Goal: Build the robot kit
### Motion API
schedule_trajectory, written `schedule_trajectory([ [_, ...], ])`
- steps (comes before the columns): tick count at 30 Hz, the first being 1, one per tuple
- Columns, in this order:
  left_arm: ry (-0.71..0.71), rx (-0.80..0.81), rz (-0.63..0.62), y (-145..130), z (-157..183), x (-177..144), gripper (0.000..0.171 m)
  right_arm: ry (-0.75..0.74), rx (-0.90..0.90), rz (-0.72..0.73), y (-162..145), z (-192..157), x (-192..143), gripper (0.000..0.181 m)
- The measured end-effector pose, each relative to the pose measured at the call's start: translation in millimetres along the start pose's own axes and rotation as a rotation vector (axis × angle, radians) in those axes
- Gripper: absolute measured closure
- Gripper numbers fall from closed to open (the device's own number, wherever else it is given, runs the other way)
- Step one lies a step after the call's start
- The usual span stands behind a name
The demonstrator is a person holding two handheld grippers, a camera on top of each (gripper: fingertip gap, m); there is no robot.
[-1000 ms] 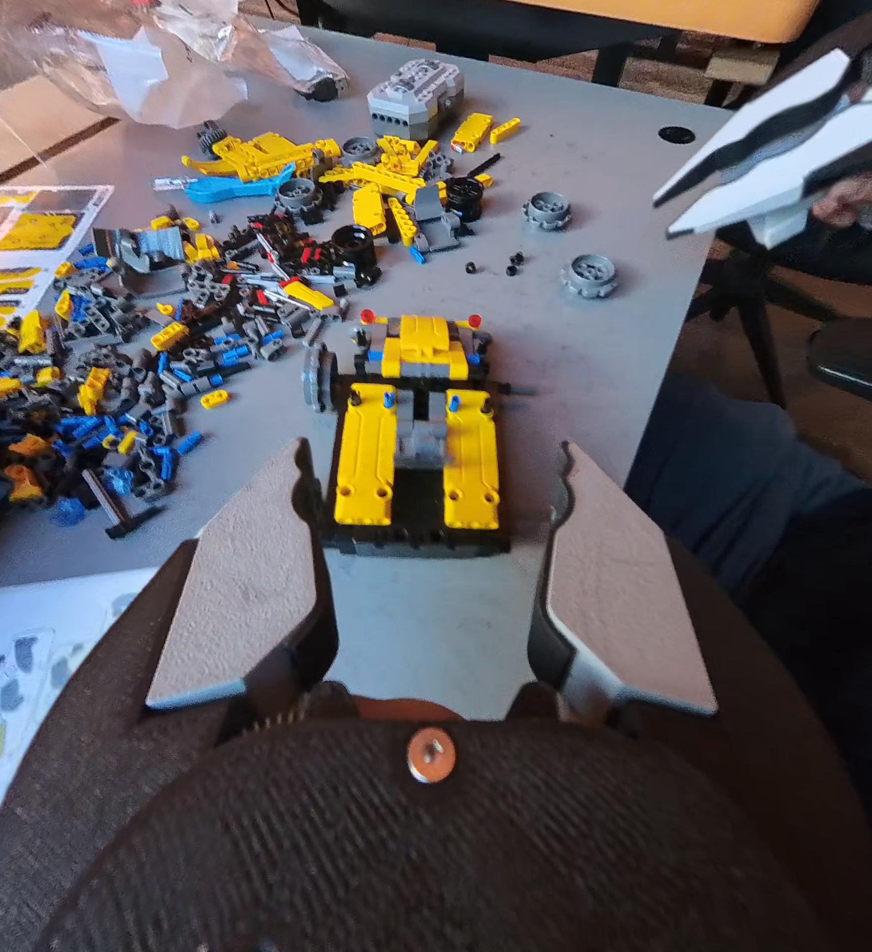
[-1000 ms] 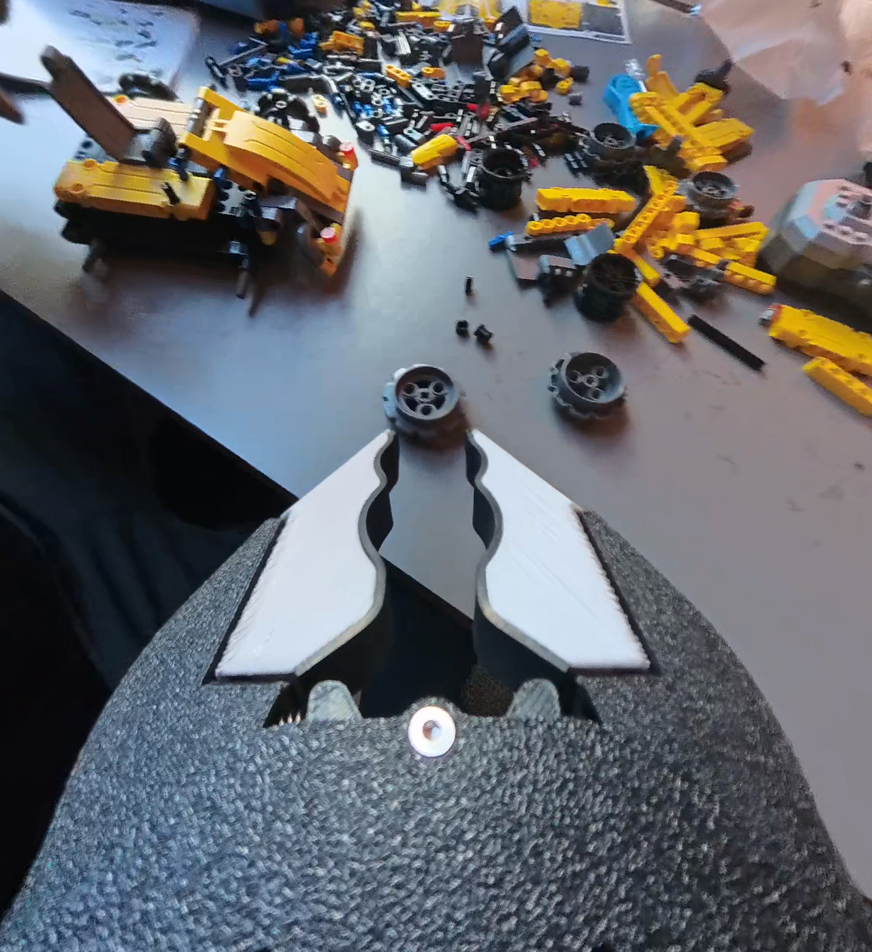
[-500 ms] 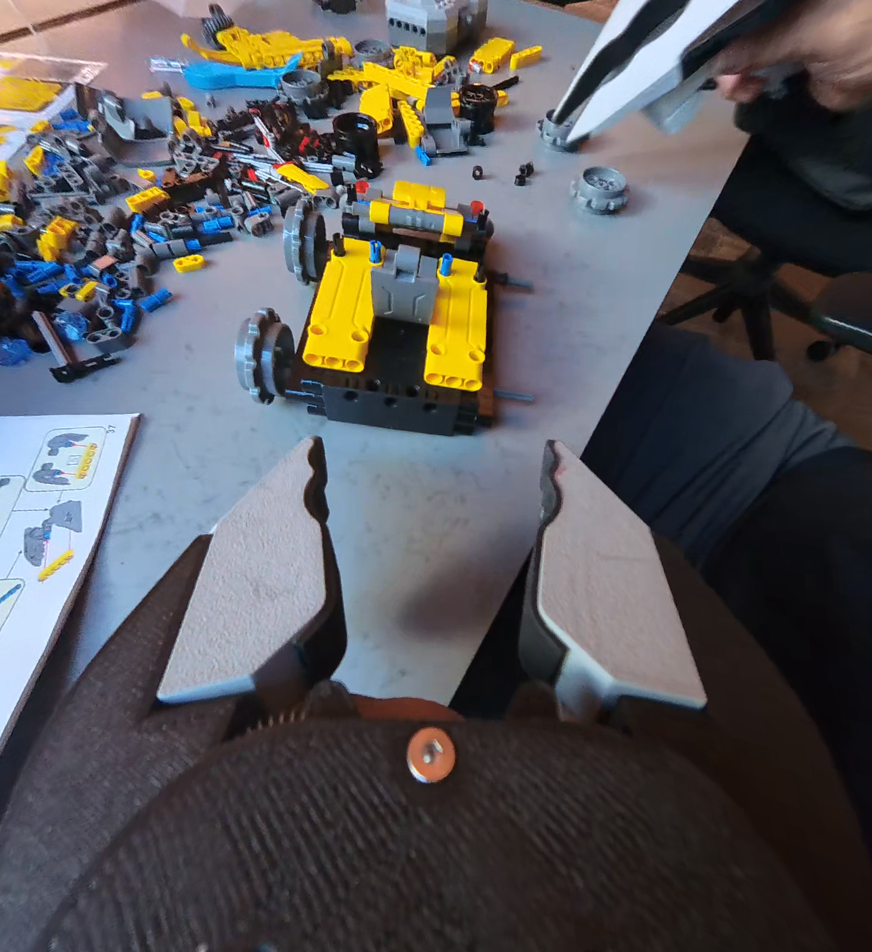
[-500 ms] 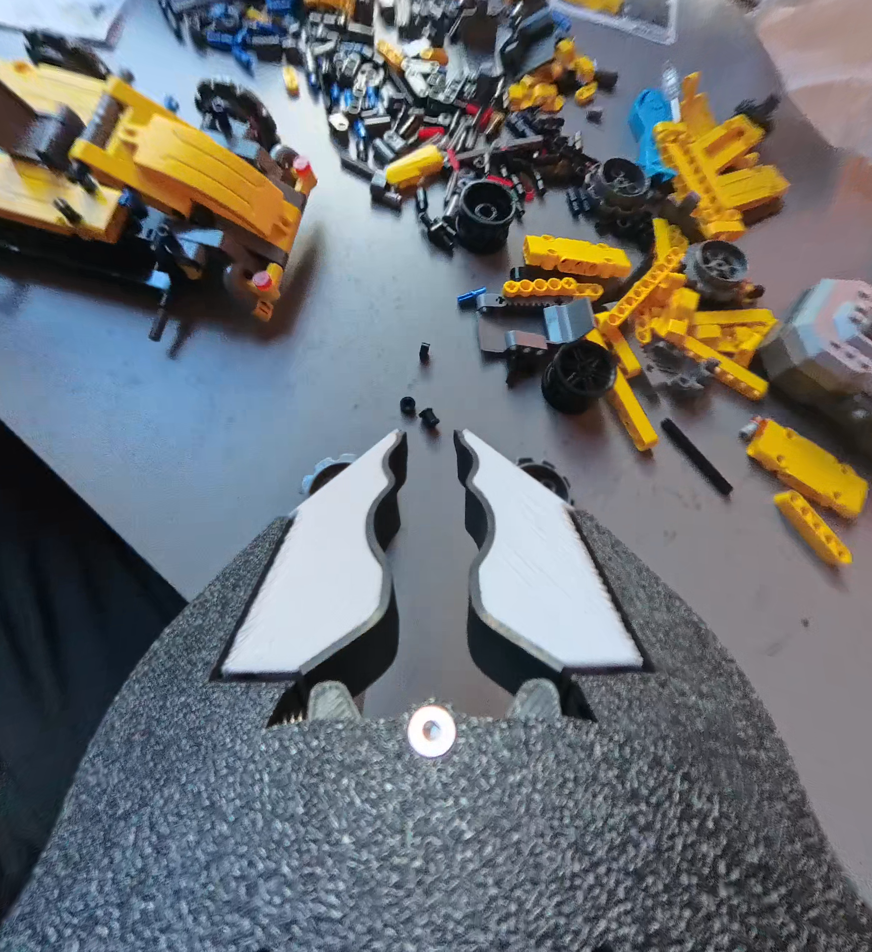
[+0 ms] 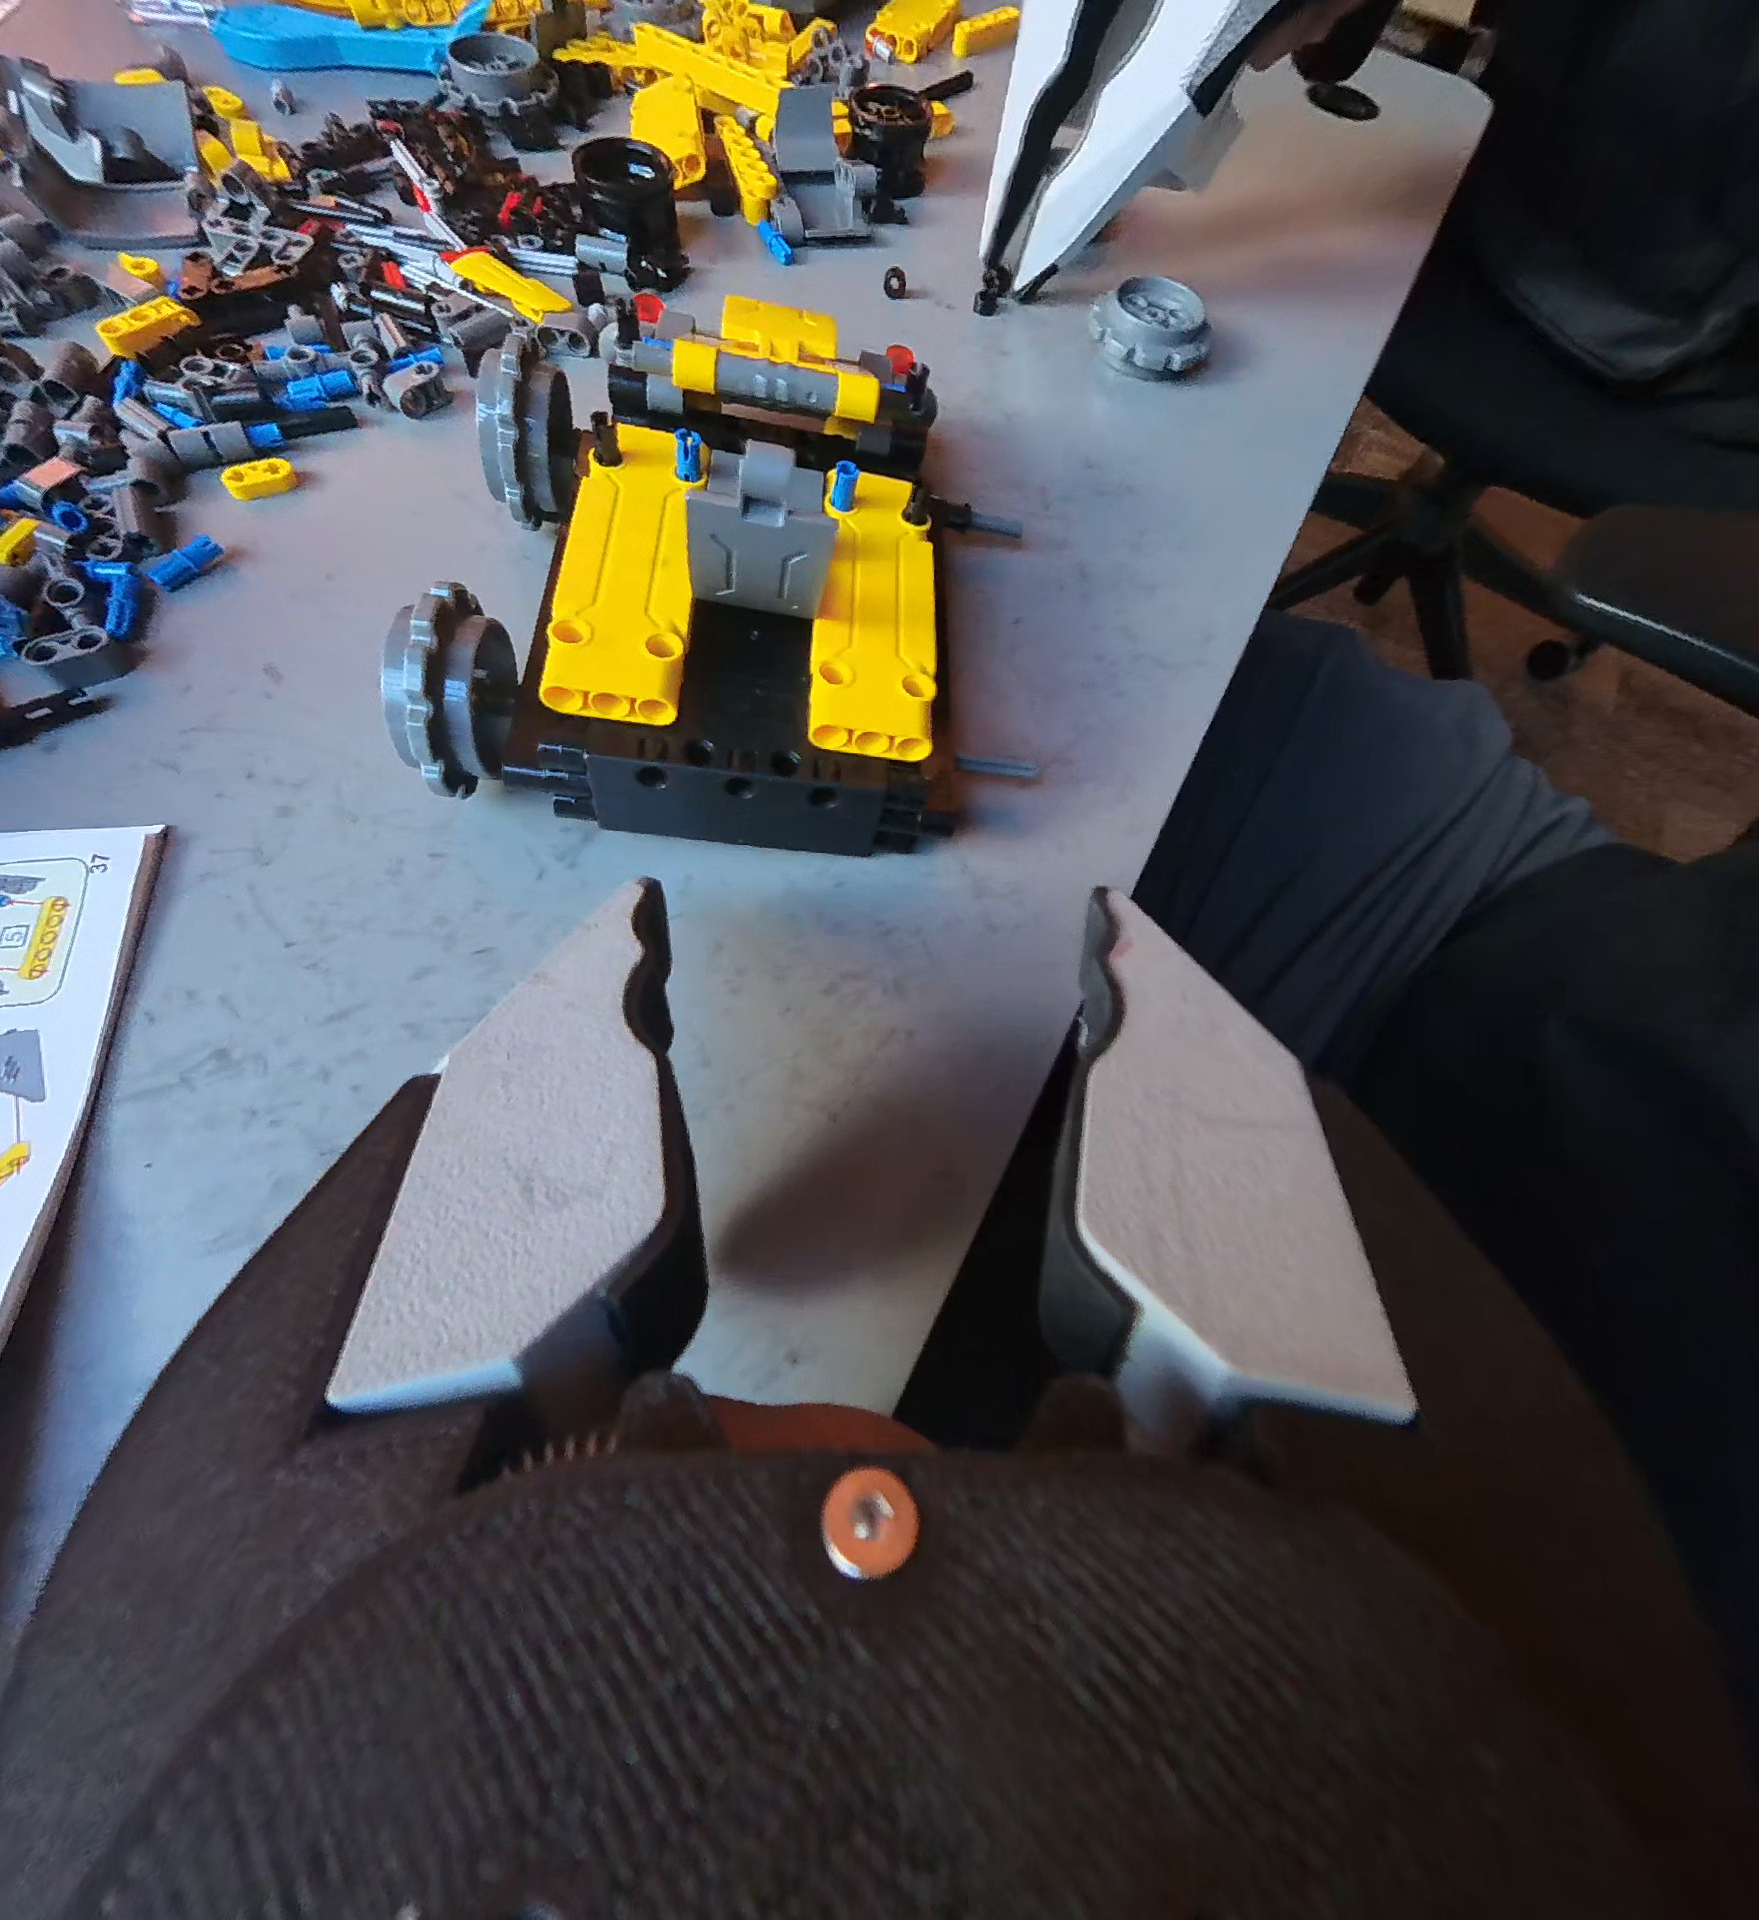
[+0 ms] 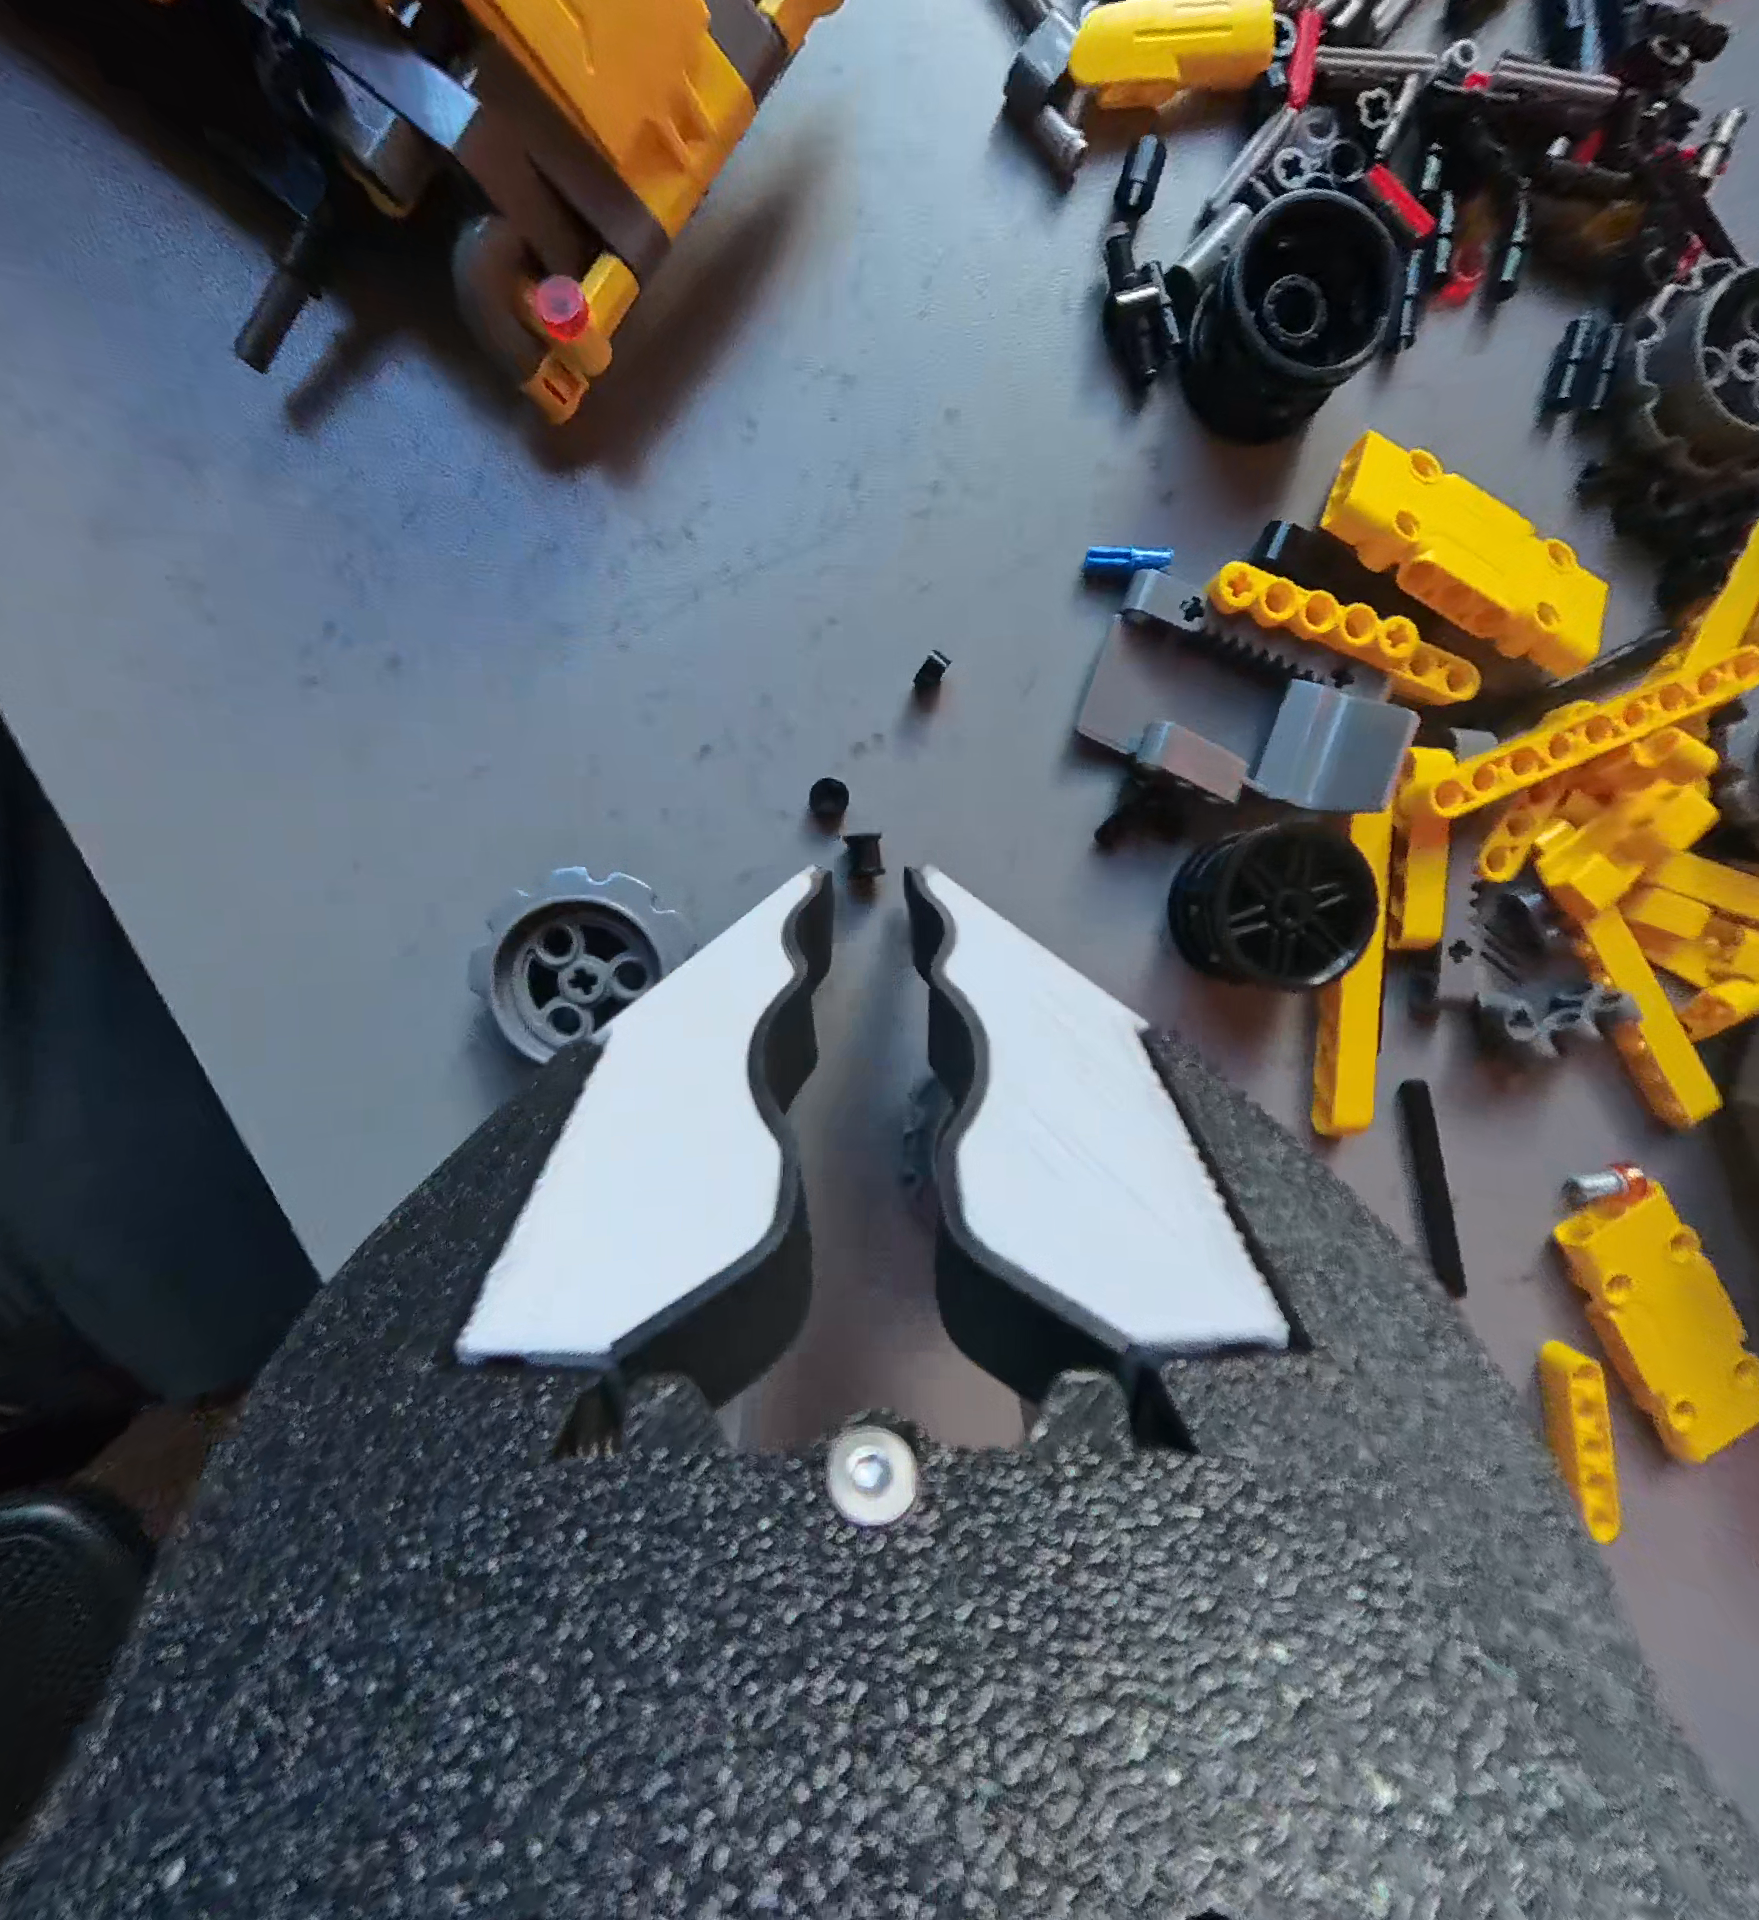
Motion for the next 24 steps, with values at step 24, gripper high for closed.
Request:
schedule_trajectory([
  [24,0.113,0.57,0.104,13,71,11,0.158,0.451,0.231,0.39,70,-161,14,0.174],
])
Point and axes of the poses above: each gripper's, where its closed fingertips meet, x out along the fingers, y out of its top, z = x × y across the jaws, the point moved 8 cm from there along -x, back along the fingers, and after that the axes turned 6 degrees about x, right-handed, at the moved point
